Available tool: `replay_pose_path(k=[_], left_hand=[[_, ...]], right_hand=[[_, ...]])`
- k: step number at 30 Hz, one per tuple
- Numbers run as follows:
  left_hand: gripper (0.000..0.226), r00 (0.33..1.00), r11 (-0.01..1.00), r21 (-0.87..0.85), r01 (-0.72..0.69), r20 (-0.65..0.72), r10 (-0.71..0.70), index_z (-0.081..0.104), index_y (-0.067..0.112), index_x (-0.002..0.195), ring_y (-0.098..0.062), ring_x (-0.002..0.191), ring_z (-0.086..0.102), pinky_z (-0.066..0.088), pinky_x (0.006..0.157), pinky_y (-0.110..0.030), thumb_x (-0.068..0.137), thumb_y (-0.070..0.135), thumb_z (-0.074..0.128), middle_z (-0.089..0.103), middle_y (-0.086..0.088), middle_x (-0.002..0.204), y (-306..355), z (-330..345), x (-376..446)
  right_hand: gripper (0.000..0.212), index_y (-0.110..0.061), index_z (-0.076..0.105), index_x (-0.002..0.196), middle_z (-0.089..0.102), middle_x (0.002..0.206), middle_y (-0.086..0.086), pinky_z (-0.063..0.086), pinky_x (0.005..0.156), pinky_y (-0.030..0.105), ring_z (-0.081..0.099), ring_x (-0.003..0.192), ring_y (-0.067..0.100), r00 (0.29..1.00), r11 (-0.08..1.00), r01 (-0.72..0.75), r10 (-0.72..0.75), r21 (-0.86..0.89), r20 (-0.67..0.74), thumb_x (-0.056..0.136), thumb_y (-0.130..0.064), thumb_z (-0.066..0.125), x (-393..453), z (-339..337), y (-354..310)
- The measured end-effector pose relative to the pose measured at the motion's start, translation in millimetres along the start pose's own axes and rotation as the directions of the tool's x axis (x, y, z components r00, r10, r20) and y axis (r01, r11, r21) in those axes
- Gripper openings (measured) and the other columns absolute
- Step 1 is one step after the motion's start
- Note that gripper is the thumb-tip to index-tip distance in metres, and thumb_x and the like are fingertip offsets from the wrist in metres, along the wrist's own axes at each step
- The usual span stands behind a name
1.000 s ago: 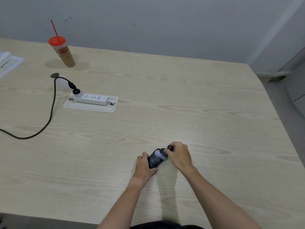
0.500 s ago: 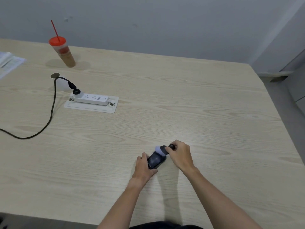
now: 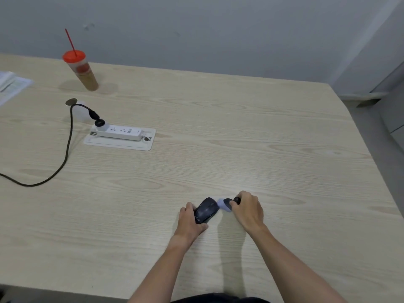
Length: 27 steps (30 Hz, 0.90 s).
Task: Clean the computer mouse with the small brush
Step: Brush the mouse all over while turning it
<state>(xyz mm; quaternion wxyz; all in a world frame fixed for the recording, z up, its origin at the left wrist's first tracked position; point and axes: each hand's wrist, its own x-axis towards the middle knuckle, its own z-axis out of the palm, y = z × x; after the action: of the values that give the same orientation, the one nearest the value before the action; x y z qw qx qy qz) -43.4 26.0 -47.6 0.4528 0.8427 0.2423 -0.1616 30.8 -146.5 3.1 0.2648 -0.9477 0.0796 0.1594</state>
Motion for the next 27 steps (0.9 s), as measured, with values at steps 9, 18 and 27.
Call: replay_pose_path(k=[9,18,27], left_hand=[[0.049,1.000,1.000,-0.014,0.005,0.000,-0.005,0.049,0.011,0.106,0.000,0.079,0.040,0.033,0.061,-0.012,0.070,0.010,0.083,0.049,-0.007,0.110,-4,1,3],[0.055,0.999,0.996,-0.071,0.051,-0.005,-0.052,0.052,0.016,0.101,-0.021,0.094,0.056,0.045,0.054,-0.009,0.062,0.009,0.091,0.055,-0.009,0.110,-7,4,9],[0.062,0.993,0.979,-0.175,0.105,-0.041,-0.114,0.054,0.026,0.089,-0.024,0.095,0.063,0.050,0.068,-0.025,0.043,0.020,0.095,0.064,-0.008,0.105,-15,10,15]], right_hand=[[0.017,-0.008,0.062,0.082,0.065,0.079,0.002,0.039,0.058,0.030,0.061,0.070,0.023,0.989,0.982,0.147,-0.149,-0.122,-0.015,0.091,-0.022,0.061,-3,1,-7],[0.023,-0.009,0.057,0.077,0.064,0.081,0.000,0.046,0.071,0.037,0.062,0.077,0.026,0.939,0.929,0.338,-0.323,-0.152,0.115,0.091,-0.026,0.065,-1,2,-39],[0.032,-0.006,0.054,0.065,0.058,0.068,0.004,0.043,0.056,0.036,0.052,0.058,0.022,0.905,0.953,0.303,-0.287,-0.001,0.314,0.084,-0.026,0.069,7,2,-64]])
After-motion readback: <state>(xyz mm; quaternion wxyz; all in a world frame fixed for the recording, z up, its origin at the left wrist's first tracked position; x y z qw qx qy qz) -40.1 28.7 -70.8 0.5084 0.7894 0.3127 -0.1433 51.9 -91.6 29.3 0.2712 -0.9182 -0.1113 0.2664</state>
